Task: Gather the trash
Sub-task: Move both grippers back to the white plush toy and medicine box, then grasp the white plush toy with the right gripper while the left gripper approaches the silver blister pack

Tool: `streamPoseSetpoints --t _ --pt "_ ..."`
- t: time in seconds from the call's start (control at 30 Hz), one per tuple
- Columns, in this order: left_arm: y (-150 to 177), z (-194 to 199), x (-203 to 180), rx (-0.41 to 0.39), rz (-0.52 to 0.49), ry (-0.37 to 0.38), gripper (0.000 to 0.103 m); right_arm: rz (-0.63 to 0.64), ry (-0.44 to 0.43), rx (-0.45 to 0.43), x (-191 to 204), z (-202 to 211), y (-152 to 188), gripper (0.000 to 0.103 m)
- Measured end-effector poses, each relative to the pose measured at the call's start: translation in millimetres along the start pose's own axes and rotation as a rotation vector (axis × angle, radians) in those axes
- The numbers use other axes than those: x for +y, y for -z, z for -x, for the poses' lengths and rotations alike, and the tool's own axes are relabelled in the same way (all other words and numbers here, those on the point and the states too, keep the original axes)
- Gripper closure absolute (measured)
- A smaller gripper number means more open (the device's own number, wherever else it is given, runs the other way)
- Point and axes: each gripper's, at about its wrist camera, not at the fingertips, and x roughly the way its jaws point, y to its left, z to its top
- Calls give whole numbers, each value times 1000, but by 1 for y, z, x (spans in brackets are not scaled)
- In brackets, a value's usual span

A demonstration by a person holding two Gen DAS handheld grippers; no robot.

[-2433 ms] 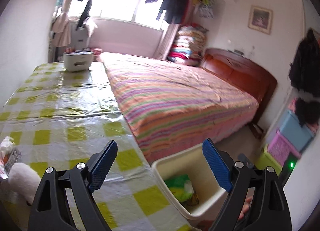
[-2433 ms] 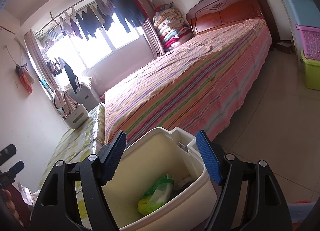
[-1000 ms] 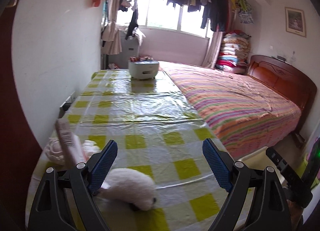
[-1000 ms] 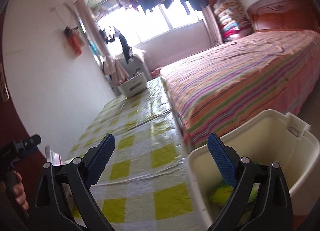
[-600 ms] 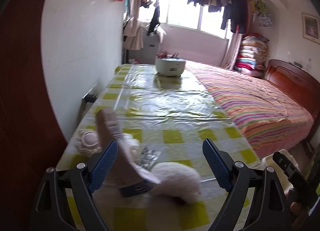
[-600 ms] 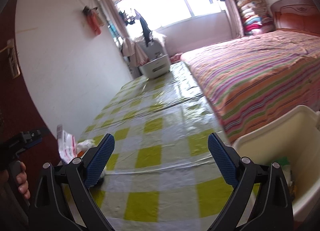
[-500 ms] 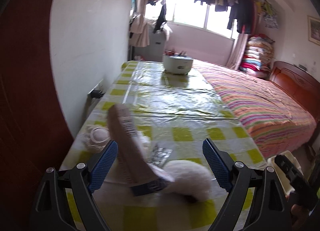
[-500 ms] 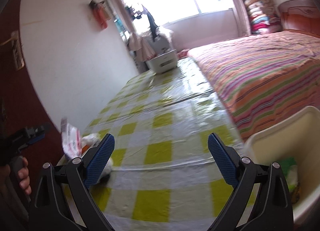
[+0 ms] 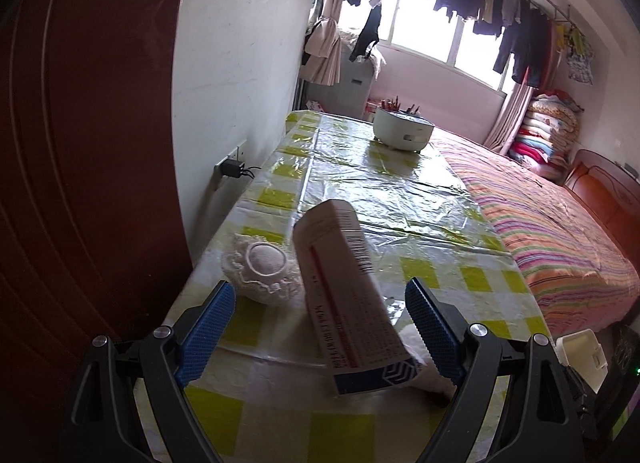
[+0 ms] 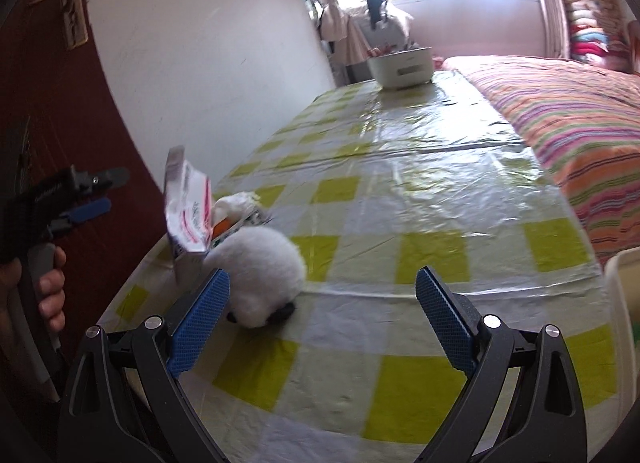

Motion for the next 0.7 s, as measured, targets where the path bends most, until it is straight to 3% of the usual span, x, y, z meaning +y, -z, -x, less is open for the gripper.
streamPoseSetpoints --t 0.33,0.53,0.7 --pt "1 -7 19 29 21 -28 18 50 -59 49 26 -23 -1 10" --pt "1 -12 22 58 28 -10 18 248 -58 99 56 -45 -8 10" --pt "3 -17 27 87 52 4 18 305 -125 204 67 -66 -12 9"
